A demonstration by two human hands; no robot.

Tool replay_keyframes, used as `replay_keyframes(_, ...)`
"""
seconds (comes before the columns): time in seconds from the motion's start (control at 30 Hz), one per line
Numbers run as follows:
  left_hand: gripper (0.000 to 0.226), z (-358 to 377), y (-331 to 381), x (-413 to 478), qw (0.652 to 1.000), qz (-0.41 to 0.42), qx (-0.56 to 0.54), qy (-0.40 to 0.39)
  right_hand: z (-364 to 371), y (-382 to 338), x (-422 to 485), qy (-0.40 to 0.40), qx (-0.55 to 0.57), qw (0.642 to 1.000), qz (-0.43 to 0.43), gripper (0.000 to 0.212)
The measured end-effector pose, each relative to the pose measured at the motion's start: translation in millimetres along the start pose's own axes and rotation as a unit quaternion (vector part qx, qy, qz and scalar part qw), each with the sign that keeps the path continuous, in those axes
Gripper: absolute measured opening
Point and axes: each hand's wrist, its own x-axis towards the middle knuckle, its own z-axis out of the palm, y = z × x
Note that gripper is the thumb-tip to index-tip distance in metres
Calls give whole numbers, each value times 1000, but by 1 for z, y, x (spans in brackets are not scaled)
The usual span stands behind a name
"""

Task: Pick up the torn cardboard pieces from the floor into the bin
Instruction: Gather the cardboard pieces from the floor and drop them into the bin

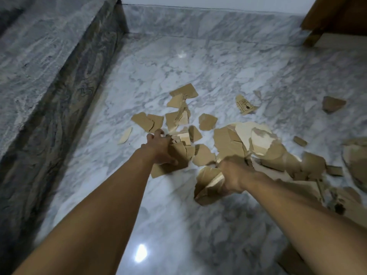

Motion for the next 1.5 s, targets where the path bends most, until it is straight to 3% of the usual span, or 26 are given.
replay_keyframes(0.17,84,4,1,-2,999,1,-37,16,0,0,7,-10,-4,1000,6,45)
replay_keyframes(0.33,83,15,-5,-19,987,-1,-158,27,7,-1,12,7,-3,1000,12,53)
replay_keyframes(0.5,47,33,-14,-48,952,33,-301,35,7,-2,8,17,-1,999,33,60)
replay_keyframes(0.67,44,44,-28,-66,923,-14,-385,-8,23,-13,-13,102,51,991,76,67)
replay_keyframes(0.8,54,30,-18,-73,888,-48,-456,-11,51,-23,-30,176,122,969,121,46)
replay_keyframes(0.87,56,23,-10,-73,885,-36,-463,-15,62,-22,-39,175,320,924,117,38)
replay_keyframes(0.93,48,19,3,-76,877,-28,-479,-21,60,-22,-52,189,553,805,104,36)
replay_keyframes(1.0,44,15,23,-84,869,-18,-493,-28,56,-26,-66,192,689,695,80,47)
replay_keyframes(1.03,46,12,38,-92,869,-6,-494,-36,54,-29,-77,188,725,659,75,51)
replay_keyframes(1.2,87,-9,105,-125,874,52,-475,-81,51,-37,-125,215,812,534,97,51)
replay_keyframes(1.3,67,-30,138,-153,891,121,-428,-95,50,-31,-164,270,830,473,123,42)
replay_keyframes(1.4,46,-46,176,-183,893,184,-398,-102,48,-25,-212,334,821,434,164,36)
replay_keyframes(1.5,60,-57,219,-223,896,260,-338,-122,56,-19,-270,400,804,394,197,43)
